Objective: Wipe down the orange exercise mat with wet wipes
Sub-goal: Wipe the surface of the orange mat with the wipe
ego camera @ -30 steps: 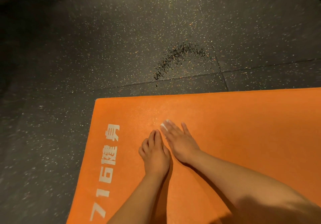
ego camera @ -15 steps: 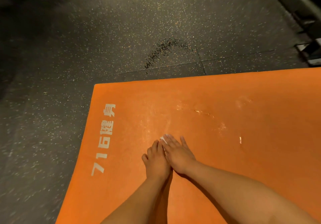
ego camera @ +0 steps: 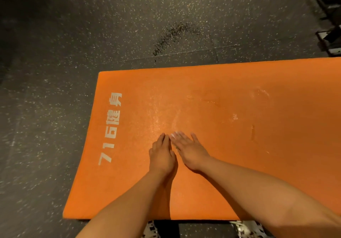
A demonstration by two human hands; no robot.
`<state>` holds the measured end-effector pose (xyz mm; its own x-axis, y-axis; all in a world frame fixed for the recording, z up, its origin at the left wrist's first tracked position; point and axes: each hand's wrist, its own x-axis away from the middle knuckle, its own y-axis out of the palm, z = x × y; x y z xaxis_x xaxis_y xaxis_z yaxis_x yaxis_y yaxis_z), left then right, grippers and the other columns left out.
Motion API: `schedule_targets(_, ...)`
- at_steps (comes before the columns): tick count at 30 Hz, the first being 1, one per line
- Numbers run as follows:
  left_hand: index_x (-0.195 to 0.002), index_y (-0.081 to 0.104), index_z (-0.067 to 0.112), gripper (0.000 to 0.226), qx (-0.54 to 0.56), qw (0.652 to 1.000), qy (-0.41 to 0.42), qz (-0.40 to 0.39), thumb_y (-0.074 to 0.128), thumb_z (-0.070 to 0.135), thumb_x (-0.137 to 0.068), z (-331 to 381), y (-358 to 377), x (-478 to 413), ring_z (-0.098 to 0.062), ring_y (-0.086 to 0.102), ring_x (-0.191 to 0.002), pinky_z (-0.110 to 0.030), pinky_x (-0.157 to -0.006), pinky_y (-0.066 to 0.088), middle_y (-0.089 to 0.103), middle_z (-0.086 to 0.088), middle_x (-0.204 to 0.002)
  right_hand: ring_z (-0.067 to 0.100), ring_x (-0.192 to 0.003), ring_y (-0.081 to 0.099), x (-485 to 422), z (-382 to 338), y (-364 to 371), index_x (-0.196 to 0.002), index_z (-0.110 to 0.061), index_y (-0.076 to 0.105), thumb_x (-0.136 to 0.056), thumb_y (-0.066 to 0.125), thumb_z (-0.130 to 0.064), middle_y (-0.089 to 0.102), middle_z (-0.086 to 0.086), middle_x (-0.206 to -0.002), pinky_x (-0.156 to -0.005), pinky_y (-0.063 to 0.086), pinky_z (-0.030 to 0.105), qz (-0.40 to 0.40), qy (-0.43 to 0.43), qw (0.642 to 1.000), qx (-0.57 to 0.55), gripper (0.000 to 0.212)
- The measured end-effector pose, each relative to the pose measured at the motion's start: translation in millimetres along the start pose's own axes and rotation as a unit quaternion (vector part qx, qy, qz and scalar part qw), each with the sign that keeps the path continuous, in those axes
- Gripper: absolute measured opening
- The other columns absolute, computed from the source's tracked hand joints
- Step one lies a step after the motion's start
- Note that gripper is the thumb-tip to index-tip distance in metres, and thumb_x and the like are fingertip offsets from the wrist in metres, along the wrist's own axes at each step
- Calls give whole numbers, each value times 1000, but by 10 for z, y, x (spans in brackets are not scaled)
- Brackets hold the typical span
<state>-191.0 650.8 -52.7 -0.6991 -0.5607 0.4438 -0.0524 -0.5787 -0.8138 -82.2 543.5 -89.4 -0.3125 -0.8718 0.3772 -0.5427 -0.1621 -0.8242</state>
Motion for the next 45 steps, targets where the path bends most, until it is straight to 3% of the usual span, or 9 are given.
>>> schedule_targets(5, -157, 26, 19, 62, -26, 999, -31, 33, 45, 26, -98, -110, -90, -266, -31, 21, -144, -44, -116, 19, 15, -3, -166, 15, -153, -22, -357, 104, -186, -161, -23, -10, -103, 33, -10, -18, -3, -168, -123, -10, 50, 68, 168, 983, 8, 73)
schedule_targets(11, -160, 19, 23, 64, 10, 996, -64, 60, 42, 25, -100, -210, -141, -560, -27, 15, -148, -46, -117, 16, 10, 1, -168, 7, -152, -21, -777, -122, -158, -162, -28, -4, -107, 32, -15, -11, -9, -169, -121, -17, 44, 25, -57, 998, 23, 67)
schedule_targets(17, -159, 20, 24, 61, -4, 992, -80, 94, 41, 27, -101, -356, -325, -922, -27, 15, -146, -46, -114, 15, 9, 1, -168, 18, -153, -23, -1297, -6, -449, -161, -21, -12, -98, 39, -6, -23, 0, -167, -124, -11, 47, 102, 121, 987, 41, 83)
schedule_targets(22, -159, 19, 27, 62, 26, 990, -95, 100, 41, 28, -101, -374, -397, -1174, -27, 11, -148, -46, -117, 10, 8, 2, -168, 22, -156, -5, -1389, -198, -252, -163, -27, 8, -102, 48, -9, -5, 1, -170, -126, 13, 42, 82, -18, 994, -74, 75)
schedule_targets(25, -159, 19, 28, 64, 27, 989, -99, 104, 42, 28, -99, -364, -355, -1233, -28, 10, -148, -48, -117, 9, 8, 2, -168, 21, -154, 13, -1519, -73, -320, -160, -33, 22, -105, 46, -17, 13, -1, -167, -119, 26, 33, 95, -11, 986, -139, 62)
schedule_targets(28, -159, 20, 27, 63, 20, 988, -98, 118, 41, 28, -100, -382, -283, -1223, -28, 13, -147, -49, -115, 11, 9, 2, -168, 27, -154, 15, -1819, -23, -441, -155, -16, 38, -101, 46, 2, 35, 9, -159, -126, 9, 38, 167, -21, 980, -102, 58)
schedule_targets(31, -159, 19, 29, 63, 24, 988, -95, 115, 39, 29, -100, -405, -254, -1235, -27, 12, -147, -50, -116, 10, 8, 3, -168, 25, -154, 15, -2159, -1, -584, -154, -12, 39, -97, 44, 7, 40, 9, -157, -122, -11, 31, 208, 3, 975, -80, 60)
schedule_targets(38, -160, 17, 20, 63, 91, 985, -63, 132, 38, 27, -101, -504, -206, -1117, -22, 8, -152, -42, -122, 1, 11, 2, -167, 12, -155, -13, -2210, -207, -561, -163, -22, 3, -97, 42, 1, -5, -2, -170, -120, -18, 40, 92, -34, 995, -3, 80)
schedule_targets(45, -158, 26, 21, 64, 77, 979, -110, 154, 43, 24, -97, -551, -54, -642, -22, 19, -145, -45, -117, 12, 24, 1, -162, 1, -148, -22, -1583, -197, -183, -162, -29, 3, -102, 39, -4, -6, -11, -169, -116, -26, 35, 38, -132, 990, 9, 74)
